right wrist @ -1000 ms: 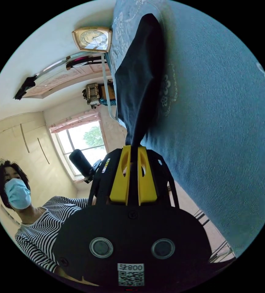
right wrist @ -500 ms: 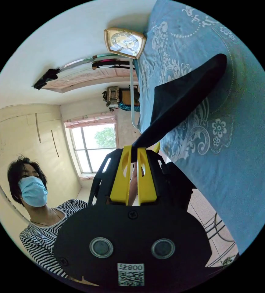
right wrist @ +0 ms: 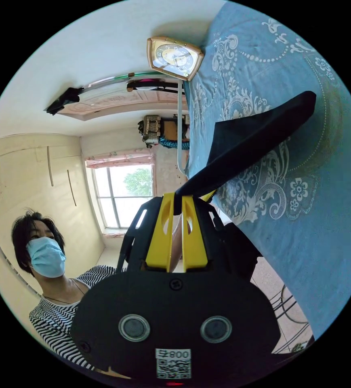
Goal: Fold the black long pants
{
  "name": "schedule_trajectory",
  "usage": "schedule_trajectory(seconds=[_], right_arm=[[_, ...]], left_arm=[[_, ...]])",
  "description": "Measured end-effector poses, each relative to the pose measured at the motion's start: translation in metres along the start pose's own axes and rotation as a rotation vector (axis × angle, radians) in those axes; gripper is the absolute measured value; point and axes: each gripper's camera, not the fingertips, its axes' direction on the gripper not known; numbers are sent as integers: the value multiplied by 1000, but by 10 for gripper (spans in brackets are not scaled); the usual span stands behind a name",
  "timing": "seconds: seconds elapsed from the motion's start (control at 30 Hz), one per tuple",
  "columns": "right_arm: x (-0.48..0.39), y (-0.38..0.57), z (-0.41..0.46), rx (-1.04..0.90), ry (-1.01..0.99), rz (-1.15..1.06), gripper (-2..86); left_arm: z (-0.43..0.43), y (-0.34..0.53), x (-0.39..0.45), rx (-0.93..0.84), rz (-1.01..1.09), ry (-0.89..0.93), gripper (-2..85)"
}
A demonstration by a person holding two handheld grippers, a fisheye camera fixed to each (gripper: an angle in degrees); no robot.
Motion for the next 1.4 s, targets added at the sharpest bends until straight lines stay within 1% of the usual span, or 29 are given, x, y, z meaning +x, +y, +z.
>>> schedule_trajectory(seconds=[0.1,0.3,0.5,0.6,0.7,0.77,0.8,0.87,0.9,0.97,1.0,1.07,1.1,1.17,1.2,1.27,1.3,1.37,1.4], right_arm=[[26,17,-7,-7,22,8,18],[84,65,-36,8,12,23,18],[128,133,-75,17,-39,-19,18],[148,174,-96,38,-74,-46,19],[173,219,-125,95,-122,-67,20],[190,249,-149,150,-149,-78,20],[201,270,-167,197,-159,-89,20],[216,301,-200,277,-161,-114,21],[225,323,-225,337,-156,-135,21],[237,357,-266,436,-142,-170,20],[244,381,-296,506,-125,-195,20],[253,418,-344,619,-92,-239,20],[258,443,-376,695,-67,-268,20],[264,482,-422,800,-18,-308,20],[265,509,-448,860,33,-336,20],[269,546,-482,938,122,-363,21],[275,570,-502,985,174,-369,21],[292,602,-527,1053,227,-356,22],[309,620,-541,1095,247,-337,23]], left_arm=[[25,1,2,-16,2,2,78],[76,44,42,-11,91,-23,66],[139,107,122,-47,231,-2,63],[187,139,170,-93,302,-4,63],[256,171,219,-165,364,-8,63],[331,199,260,-238,410,-11,63],[353,207,271,-262,422,-10,63],[454,243,316,-364,470,-9,62],[483,253,328,-394,485,-9,62],[605,302,377,-519,540,-1,62],[638,316,390,-553,554,3,62],[778,382,442,-690,609,28,62],[814,400,454,-725,620,38,63],[953,477,503,-857,666,86,63],[987,497,514,-885,677,97,64],[1114,578,552,-999,717,131,64],[1144,598,559,-1022,727,134,64],[1259,674,577,-1116,766,124,64],[1286,691,578,-1135,765,117,64]])
